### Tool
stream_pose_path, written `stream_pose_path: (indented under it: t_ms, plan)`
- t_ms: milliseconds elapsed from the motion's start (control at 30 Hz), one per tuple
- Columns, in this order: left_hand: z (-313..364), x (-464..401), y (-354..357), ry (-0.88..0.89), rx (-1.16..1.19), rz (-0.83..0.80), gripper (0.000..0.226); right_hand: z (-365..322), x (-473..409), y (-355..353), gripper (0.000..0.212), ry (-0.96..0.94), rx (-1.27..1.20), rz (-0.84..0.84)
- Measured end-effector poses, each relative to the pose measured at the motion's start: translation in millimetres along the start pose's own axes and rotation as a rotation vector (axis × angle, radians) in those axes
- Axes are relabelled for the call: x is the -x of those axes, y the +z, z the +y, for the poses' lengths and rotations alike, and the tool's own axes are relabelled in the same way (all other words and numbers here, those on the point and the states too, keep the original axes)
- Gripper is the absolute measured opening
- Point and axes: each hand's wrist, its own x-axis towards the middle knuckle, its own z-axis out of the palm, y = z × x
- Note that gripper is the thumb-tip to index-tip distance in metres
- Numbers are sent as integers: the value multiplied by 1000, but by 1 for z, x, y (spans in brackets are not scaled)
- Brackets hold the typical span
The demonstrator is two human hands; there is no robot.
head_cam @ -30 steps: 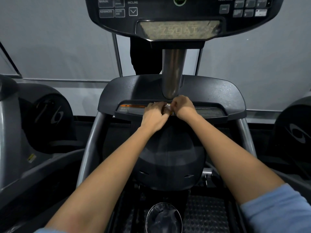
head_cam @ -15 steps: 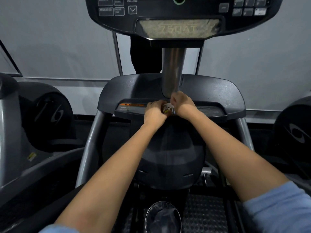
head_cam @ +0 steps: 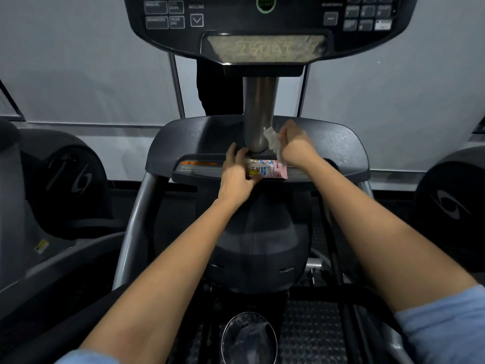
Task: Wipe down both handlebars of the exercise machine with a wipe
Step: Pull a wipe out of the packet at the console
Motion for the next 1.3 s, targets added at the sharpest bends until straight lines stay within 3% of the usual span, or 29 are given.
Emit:
stream_pose_path:
  t_ms: [67,200,333,400,500,667,867,967,1067,1200,1300]
  plan:
    - [-1,3,2,10,-82,48,78,4,7,2,15,114,-42,-78]
    - [-4,8,2,-60,-209,122,91,16,14,10,55,197,-76,-183]
    - [-5,8,5,171,-367,-10,62,24,11,11,23,200,-206,-116]
    - [-6,4,7,248,-430,-163,61,26,7,11,33,252,-269,-123]
    - [-5,1,11,234,-564,-305,64,28,2,14,41,274,-247,-130]
    - [3,-1,14,239,-722,-318,65,29,2,16,19,191,-168,-77]
    - [21,-1,16,186,-848,-380,71,34,6,17,11,125,-132,-63]
    - [21,-1,15,166,-804,-454,73,33,6,18,13,139,-150,-62]
    - [18,2,7,100,-582,-497,76,28,11,17,22,104,-45,-81]
    - [16,12,-12,103,-360,-402,70,25,26,13,22,-54,69,13]
    - [19,21,-28,92,-188,-299,53,17,38,7,25,-97,11,42]
